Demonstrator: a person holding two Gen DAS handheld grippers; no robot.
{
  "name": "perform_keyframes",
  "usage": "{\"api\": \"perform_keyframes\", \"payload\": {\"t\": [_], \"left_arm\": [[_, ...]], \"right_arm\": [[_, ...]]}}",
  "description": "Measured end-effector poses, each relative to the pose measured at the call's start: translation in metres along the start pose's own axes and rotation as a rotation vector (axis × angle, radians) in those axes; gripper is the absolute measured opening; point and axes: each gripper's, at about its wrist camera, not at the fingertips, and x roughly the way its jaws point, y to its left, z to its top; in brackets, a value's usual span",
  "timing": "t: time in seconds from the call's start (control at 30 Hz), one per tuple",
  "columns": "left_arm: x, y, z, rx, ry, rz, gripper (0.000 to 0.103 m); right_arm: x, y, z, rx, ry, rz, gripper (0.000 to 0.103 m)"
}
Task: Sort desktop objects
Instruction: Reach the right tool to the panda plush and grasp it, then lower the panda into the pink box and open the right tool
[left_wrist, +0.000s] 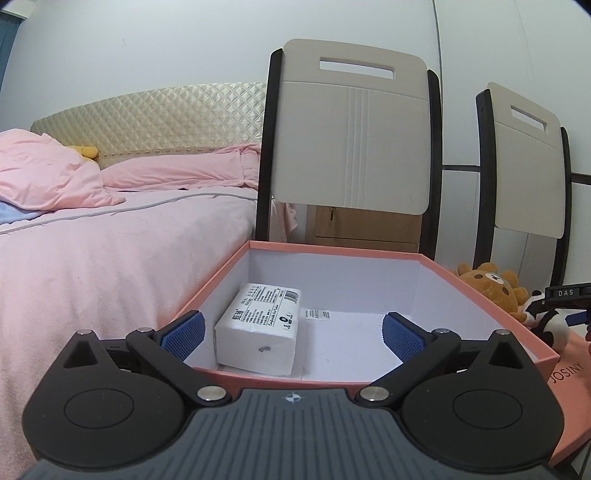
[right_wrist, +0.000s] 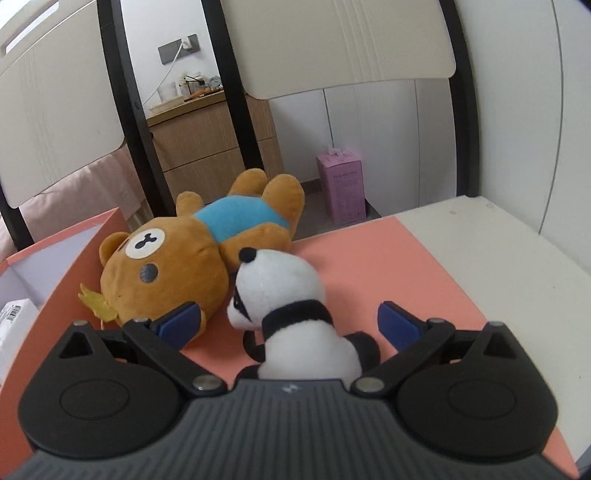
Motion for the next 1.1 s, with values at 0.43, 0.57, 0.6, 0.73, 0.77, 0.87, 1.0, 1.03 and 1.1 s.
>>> {"api": "perform_keyframes", "payload": {"t": [0.43,0.57,0.6,0.73,0.77,0.87,1.0,1.03,1.1], "left_arm": [[-0.009,-0.007,0.000,-0.002,-0.044,-0.017,0.103],[-0.015,-0.011,0.002,0.002,-0.066,-0.029,0.103],[-0.016,-0.012,0.003,0.004,-0.073,-0.028,0.103],[-0.017,-0.009,0.005,-0.002,-0.091,-0.008,0.103],[-0.016,-0.007,0.005,-0.007,-0.089,-0.002,0.103],[-0.015,-0.001,0.006,-0.024,-0.093,0.018,0.103],[-0.014,0.007,0.007,-0.054,-0.093,0.029,0.103],[-0.013,0.009,0.007,-0.059,-0.091,0.033,0.103],[-0.011,0.011,0.007,-0.066,-0.084,0.039,0.103]], "right_arm": [[-0.030,0.016,-0.001,-0.099,-0.093,-0.022,0.040],[-0.072,0.055,0.016,-0.162,-0.222,0.065,0.040],[-0.080,0.069,0.021,-0.193,-0.241,0.104,0.040],[-0.083,0.140,0.044,-0.287,-0.171,0.269,0.040],[-0.078,0.159,0.050,-0.310,-0.136,0.304,0.040],[-0.046,0.213,0.059,-0.367,-0.016,0.351,0.040],[0.014,0.271,0.052,-0.417,0.134,0.337,0.040],[0.030,0.283,0.048,-0.431,0.164,0.324,0.040],[0.061,0.299,0.038,-0.446,0.223,0.282,0.040]]}}
